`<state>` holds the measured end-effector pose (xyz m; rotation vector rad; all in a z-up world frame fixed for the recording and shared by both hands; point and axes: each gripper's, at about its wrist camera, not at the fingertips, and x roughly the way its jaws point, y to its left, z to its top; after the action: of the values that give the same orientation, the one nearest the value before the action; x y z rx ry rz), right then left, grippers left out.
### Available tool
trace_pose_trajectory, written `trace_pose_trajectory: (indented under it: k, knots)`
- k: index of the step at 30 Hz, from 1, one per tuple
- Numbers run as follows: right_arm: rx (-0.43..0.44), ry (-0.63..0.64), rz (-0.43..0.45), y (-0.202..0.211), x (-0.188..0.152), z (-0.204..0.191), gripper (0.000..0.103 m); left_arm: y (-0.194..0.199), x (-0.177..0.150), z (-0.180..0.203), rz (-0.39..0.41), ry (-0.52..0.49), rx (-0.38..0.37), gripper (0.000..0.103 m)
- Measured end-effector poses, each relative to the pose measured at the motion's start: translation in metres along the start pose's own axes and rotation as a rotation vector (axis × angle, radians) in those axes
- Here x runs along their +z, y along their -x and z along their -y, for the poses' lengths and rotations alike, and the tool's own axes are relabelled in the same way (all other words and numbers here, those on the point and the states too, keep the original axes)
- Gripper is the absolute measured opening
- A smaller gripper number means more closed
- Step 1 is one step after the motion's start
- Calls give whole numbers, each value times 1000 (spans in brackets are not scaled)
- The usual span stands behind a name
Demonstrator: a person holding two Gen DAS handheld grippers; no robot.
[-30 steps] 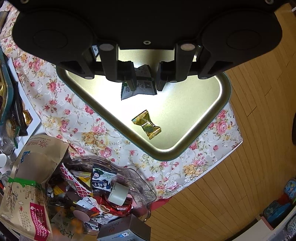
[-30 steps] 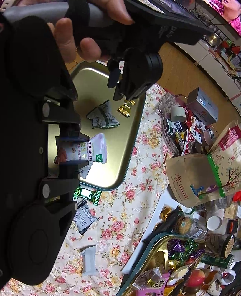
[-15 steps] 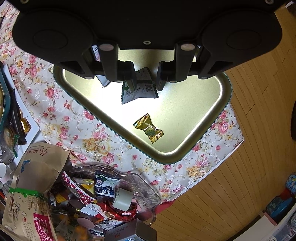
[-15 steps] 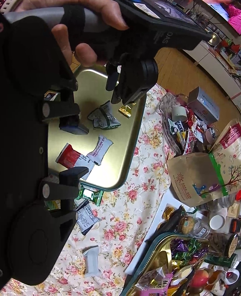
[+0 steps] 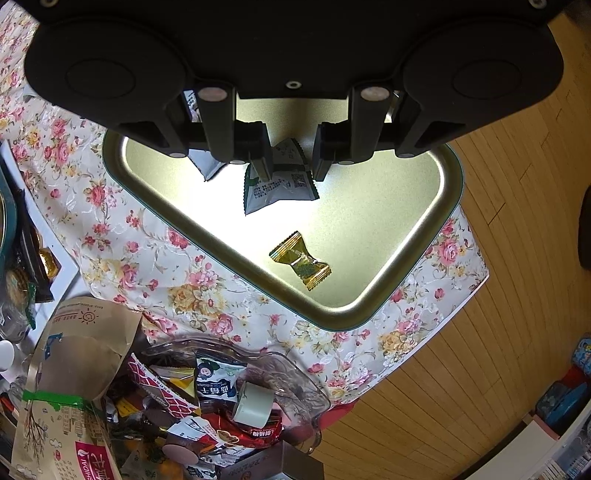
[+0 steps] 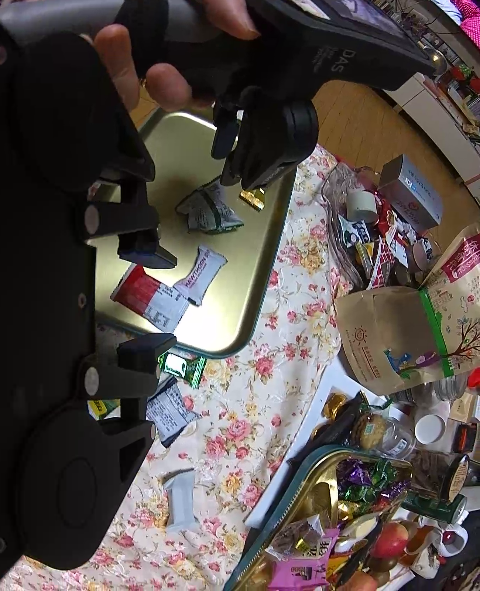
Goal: Organize snacks
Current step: 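Move both grippers back over the loose snacks on the cloth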
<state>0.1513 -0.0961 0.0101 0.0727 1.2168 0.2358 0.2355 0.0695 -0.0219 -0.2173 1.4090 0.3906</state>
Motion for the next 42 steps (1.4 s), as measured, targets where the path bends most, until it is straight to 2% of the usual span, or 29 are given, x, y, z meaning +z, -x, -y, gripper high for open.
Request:
trace_pose_trajectory:
  k: [14,26,42]
  knots:
    - [-66,-53,-56,-10,2,13,43,0,-2,4,-3,-35,4,34]
    - [-69,-76,-26,-3,2,25,46,0,-6,10,-6,-72,13,34]
    - [-83,-214,-8,3,3,65,47,1,-18,35,-17,-178,-31,34]
